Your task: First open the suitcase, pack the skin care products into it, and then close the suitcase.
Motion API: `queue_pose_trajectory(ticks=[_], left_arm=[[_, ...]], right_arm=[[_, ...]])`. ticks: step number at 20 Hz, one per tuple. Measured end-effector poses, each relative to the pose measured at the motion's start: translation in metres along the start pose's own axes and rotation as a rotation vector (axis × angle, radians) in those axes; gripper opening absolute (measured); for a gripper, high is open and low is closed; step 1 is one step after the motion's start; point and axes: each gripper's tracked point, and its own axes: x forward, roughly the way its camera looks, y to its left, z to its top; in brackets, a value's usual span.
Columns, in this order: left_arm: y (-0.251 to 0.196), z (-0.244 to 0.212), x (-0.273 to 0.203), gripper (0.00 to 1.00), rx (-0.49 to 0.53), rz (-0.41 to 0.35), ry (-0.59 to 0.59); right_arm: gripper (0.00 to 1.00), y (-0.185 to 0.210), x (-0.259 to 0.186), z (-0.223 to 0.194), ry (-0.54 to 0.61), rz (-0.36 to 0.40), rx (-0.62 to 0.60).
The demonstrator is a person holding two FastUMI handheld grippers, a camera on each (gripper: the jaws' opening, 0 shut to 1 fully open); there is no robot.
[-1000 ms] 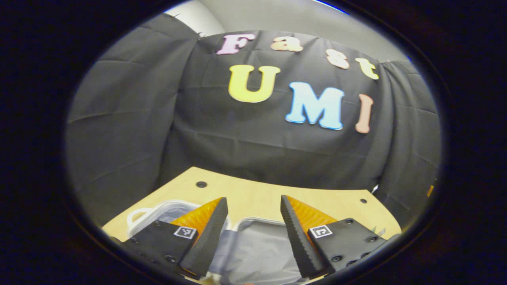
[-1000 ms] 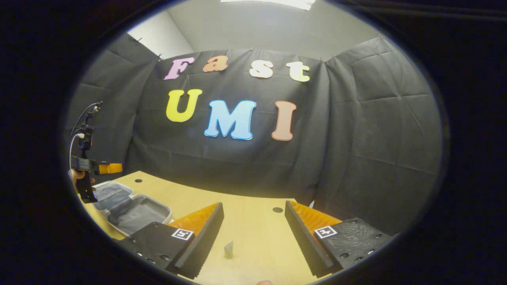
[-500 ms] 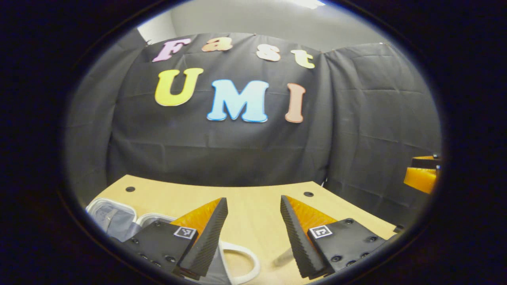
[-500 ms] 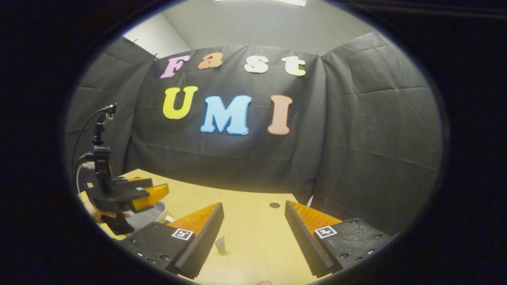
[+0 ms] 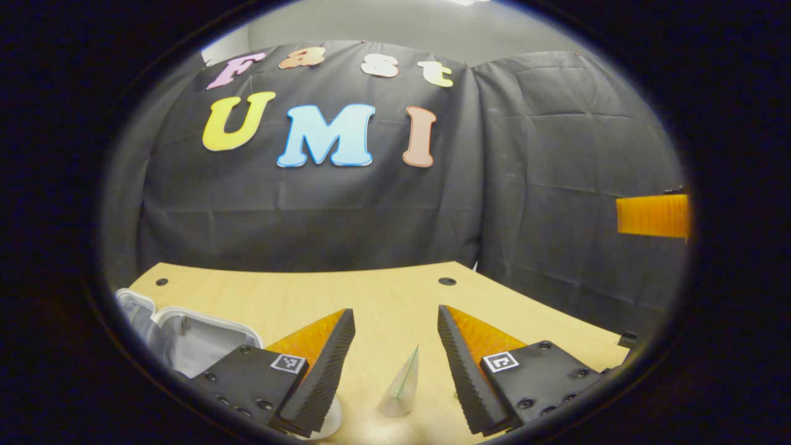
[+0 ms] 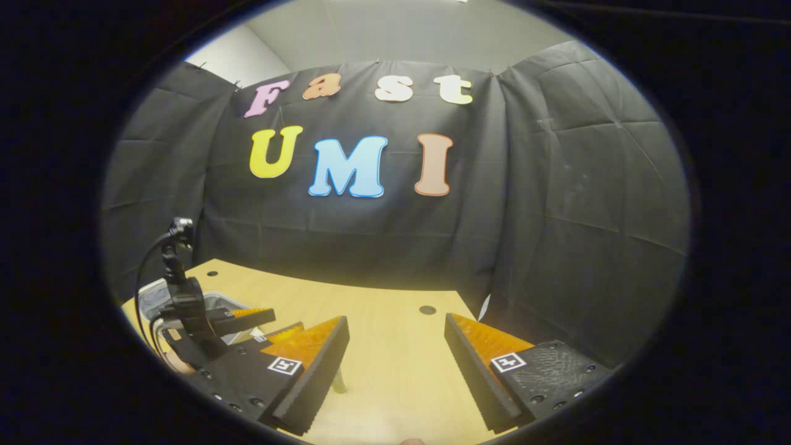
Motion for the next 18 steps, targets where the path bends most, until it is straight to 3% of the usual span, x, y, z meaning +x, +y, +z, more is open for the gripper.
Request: queue_pose_trajectory(ticks=[4, 8, 10, 11, 14, 18], left_arm=[[-0.013, -0.072, 0.012, 0.89, -0.008, -0.001, 0.131], [-0.015, -0.105, 0.019, 0.91, -0.019, 0.031, 0.206], [-0.007, -0.101, 0.021, 0.69, -0.005, 0.070, 0.208], [-0.007, -0.103, 0.023, 0.54, 0.003, 0.071, 0.218], [-0.011, -0.107, 0.017, 0.46, -0.006, 0.048, 0.293], [-0.016, -0.081, -0.017, 0.42, -0.212, 0.037, 0.348]], right_arm=[[0.95, 0.003, 0.008, -0.011, 0.036, 0.008, -0.005], [0.94, 0.007, 0.011, -0.016, 0.052, 0.007, -0.018], [0.95, 0.010, 0.014, -0.018, 0.056, 0.007, -0.016], [0.94, 0.011, 0.015, -0.020, 0.061, 0.009, -0.013], [0.95, 0.025, 0.022, -0.029, 0.079, 0.038, 0.001], [0.95, 0.043, 0.038, -0.041, 0.091, 0.088, 0.016]])
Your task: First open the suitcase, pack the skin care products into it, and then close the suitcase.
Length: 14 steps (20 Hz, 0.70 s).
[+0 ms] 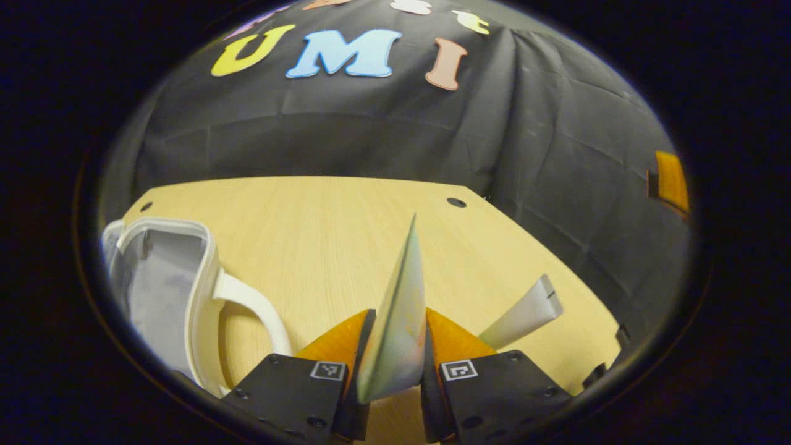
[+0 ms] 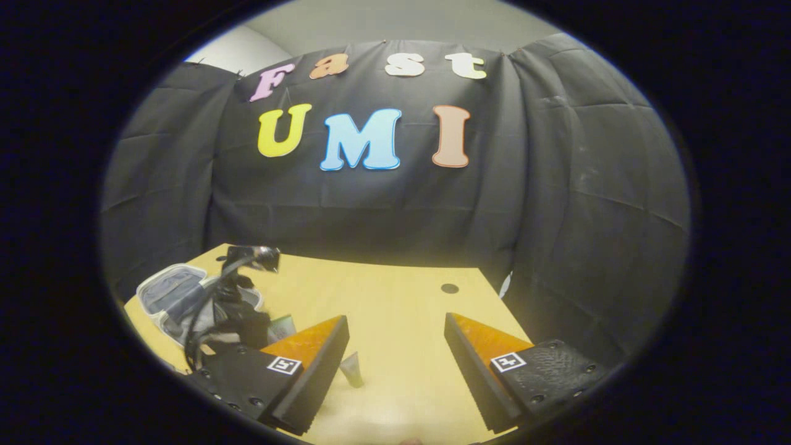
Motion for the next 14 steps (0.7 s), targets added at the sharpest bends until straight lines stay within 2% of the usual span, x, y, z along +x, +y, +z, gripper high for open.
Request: queue_pose_trajectory(ticks=[4, 10, 12, 14], left_arm=[[0.005, 0.049, -0.079, 0.42, -0.135, 0.010, -0.047], [0.061, 0.088, -0.171, 0.44, -0.244, 0.142, -0.093], [0.093, 0.092, -0.184, 0.41, -0.263, 0.200, -0.075], [0.125, 0.086, -0.185, 0.41, -0.273, 0.240, -0.021]], right_arm=[[0.95, 0.032, 0.032, -0.037, 0.065, 0.096, 0.024], [0.93, 0.065, 0.071, -0.116, 0.223, 0.213, -0.035], [0.86, 0.064, 0.083, -0.133, 0.264, 0.216, -0.016], [0.66, 0.058, 0.088, -0.142, 0.289, 0.198, -0.012]])
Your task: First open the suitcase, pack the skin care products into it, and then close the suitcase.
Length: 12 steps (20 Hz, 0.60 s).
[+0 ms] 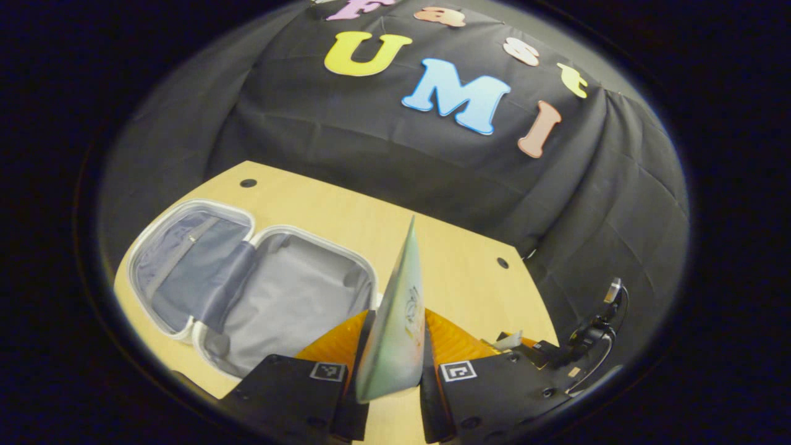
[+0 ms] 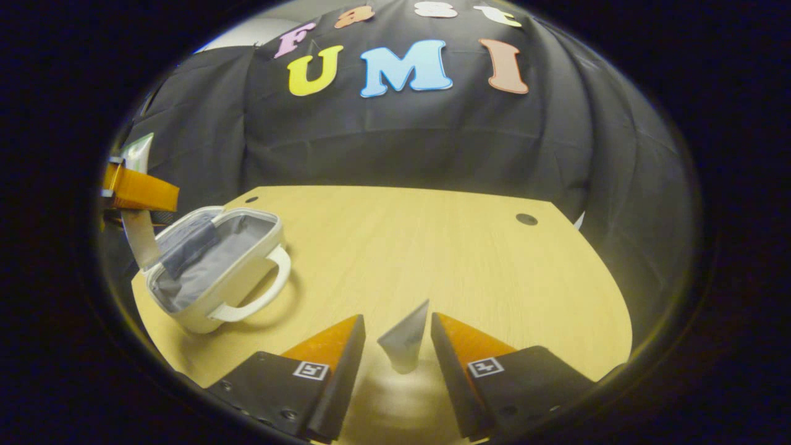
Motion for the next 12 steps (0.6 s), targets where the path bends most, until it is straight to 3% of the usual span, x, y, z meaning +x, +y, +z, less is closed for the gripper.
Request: queue_pose_trajectory(ticks=[3, 4, 5, 9, 12], left_arm=[[0.047, -0.010, 0.017, 0.41, 0.025, 0.062, 0.129], [0.063, -0.015, 0.028, 0.45, 0.041, 0.077, 0.177], [0.076, -0.020, 0.038, 0.42, 0.063, 0.089, 0.227], [0.125, -0.050, 0.072, 0.42, 0.142, 0.122, 0.407], [0.138, -0.064, 0.090, 0.46, 0.148, 0.080, 0.455]], right_arm=[[0.24, -0.001, -0.008, -0.002, 0.028, -0.021, 0.053], [0.22, 0.001, -0.013, -0.003, 0.032, -0.031, 0.075], [0.19, 0.008, -0.022, 0.000, 0.029, -0.036, 0.098], [0.18, 0.070, -0.069, 0.011, 0.014, -0.001, 0.213], [0.18, 0.118, -0.095, 0.017, 0.015, 0.010, 0.251]])
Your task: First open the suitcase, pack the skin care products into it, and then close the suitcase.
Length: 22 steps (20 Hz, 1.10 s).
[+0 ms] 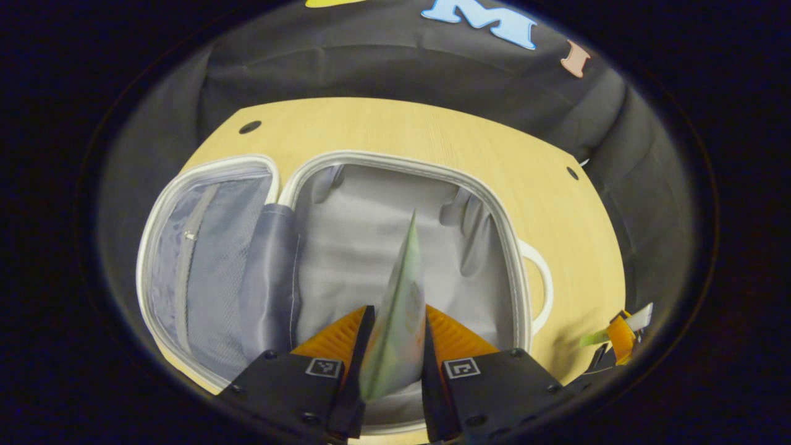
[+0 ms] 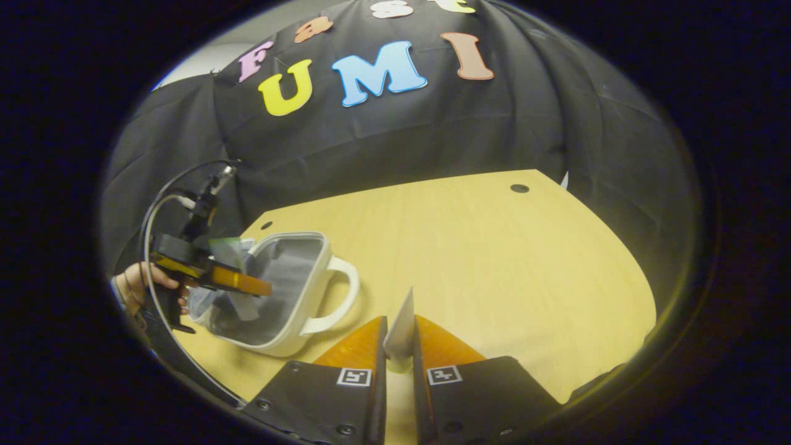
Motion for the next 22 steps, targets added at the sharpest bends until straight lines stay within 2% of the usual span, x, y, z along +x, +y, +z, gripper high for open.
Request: queue_pose_trajectory(ticks=[2, 3, 4, 5, 6, 7, 8, 9, 13, 15, 17, 18, 21, 22], left_arm=[[0.003, 0.001, 0.003, 0.47, -0.002, -0.038, -0.002], [0.004, 0.005, 0.001, 0.53, 0.013, -0.048, -0.015], [0.008, 0.009, -0.002, 0.47, 0.034, -0.048, -0.030], [0.010, 0.014, -0.009, 0.53, 0.052, -0.053, -0.052], [0.010, 0.021, -0.017, 0.62, 0.067, -0.058, -0.084], [0.011, 0.026, -0.026, 0.76, 0.078, -0.064, -0.118], [0.014, 0.030, -0.039, 0.82, 0.087, -0.068, -0.156], [0.019, 0.034, -0.053, 0.84, 0.091, -0.068, -0.195], [0.053, 0.042, -0.115, 0.89, 0.078, -0.062, -0.347], [0.082, 0.044, -0.139, 0.89, 0.053, -0.026, -0.399], [0.119, 0.044, -0.158, 0.89, 0.010, 0.024, -0.427], [0.139, 0.041, -0.165, 0.89, -0.019, 0.054, -0.434], [0.194, 0.042, -0.174, 0.89, -0.104, 0.132, -0.451], [0.210, 0.041, -0.176, 0.89, -0.129, 0.156, -0.456]], right_arm=[[0.18, 0.031, -0.007, -0.001, -0.001, 0.016, 0.014], [0.18, 0.048, -0.009, 0.000, 0.000, 0.030, 0.021], [0.18, 0.066, -0.008, 0.000, 0.001, 0.050, 0.026], [0.18, 0.084, -0.006, 0.003, 0.001, 0.071, 0.029], [0.18, 0.100, -0.003, 0.006, 0.003, 0.091, 0.029], [0.18, 0.116, 0.002, 0.010, 0.004, 0.109, 0.024], [0.14, 0.130, 0.010, 0.013, 0.007, 0.125, 0.012], [0.18, 0.142, 0.020, 0.015, 0.013, 0.134, -0.002], [0.18, 0.164, 0.077, -0.012, 0.142, 0.144, -0.028], [0.18, 0.161, 0.096, -0.025, 0.205, 0.112, -0.059], [0.16, 0.165, 0.102, -0.021, 0.198, 0.107, -0.078], [0.22, 0.165, 0.099, -0.016, 0.182, 0.113, -0.091], [0.76, 0.166, 0.082, 0.002, 0.106, 0.122, -0.127], [0.87, 0.165, 0.076, 0.004, 0.082, 0.118, -0.138]])
